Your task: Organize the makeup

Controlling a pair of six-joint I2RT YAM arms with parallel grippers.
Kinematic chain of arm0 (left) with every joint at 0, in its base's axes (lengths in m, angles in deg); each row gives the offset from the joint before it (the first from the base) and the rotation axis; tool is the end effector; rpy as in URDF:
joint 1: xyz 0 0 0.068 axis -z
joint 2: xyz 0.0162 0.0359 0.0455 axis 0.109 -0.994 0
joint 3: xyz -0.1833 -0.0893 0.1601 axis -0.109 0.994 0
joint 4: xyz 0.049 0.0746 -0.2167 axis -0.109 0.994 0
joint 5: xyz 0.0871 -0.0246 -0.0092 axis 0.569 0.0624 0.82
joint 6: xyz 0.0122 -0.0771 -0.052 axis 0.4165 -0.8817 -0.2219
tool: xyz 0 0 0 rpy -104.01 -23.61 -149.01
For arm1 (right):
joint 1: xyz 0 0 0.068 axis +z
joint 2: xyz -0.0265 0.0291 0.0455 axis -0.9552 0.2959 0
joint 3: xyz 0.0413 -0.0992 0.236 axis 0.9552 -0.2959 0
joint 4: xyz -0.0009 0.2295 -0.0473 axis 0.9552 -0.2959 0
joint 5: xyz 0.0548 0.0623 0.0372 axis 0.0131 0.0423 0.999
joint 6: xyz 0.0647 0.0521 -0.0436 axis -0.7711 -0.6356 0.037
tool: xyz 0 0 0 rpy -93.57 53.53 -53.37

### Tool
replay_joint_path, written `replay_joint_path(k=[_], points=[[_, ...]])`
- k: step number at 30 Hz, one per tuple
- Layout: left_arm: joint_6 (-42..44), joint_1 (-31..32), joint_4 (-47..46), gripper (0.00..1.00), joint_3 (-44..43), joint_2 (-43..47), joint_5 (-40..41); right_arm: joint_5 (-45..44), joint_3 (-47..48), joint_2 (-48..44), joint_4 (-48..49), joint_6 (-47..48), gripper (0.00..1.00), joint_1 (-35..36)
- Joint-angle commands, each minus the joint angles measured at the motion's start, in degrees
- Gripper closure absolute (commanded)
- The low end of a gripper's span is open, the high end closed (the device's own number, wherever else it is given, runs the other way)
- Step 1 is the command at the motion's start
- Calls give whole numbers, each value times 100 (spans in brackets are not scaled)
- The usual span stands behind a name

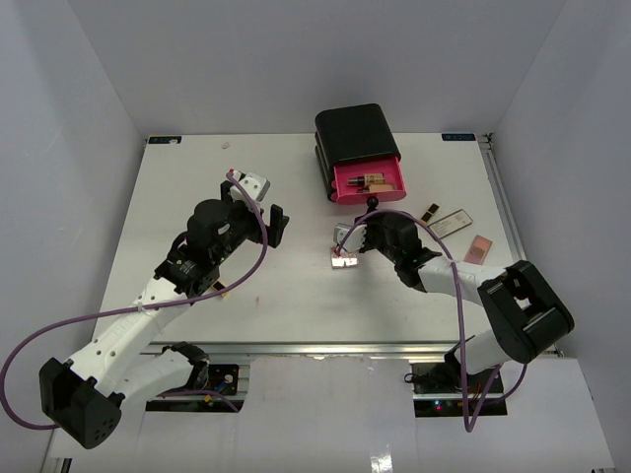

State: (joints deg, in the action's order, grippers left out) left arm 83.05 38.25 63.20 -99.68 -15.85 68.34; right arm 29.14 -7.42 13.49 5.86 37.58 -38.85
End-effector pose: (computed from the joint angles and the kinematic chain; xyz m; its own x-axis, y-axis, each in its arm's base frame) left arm 0.2167 -0.1333 0.3140 -0.1953 0.1541 -0.9686 0.5187 0.8544 0.0313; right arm 0.2800 0.1811 0.1921 0.4022 -0.8766 -0.2643 -0.3887 0.0978 -0.9161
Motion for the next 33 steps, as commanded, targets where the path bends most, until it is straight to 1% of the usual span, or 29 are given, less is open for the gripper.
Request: replay_joint_path(k=[1,8,19,28,33], points=[[37,-35,-96,2,21,107,7,-49,477,121,441,116,55,-8],[46,-35,-105,2,35,84,35,-54,1041,685,435,158,55,-54],[49,-43,-105,2,35,34,35,39,1686,1269,314,187,55,-284],[54,-52,-105,2,35,-13,42,67,2194,1625,156,21,49,-325],[52,-70,-107,2,35,-33,35,84,2533,1829,-31,-156,44,-326]])
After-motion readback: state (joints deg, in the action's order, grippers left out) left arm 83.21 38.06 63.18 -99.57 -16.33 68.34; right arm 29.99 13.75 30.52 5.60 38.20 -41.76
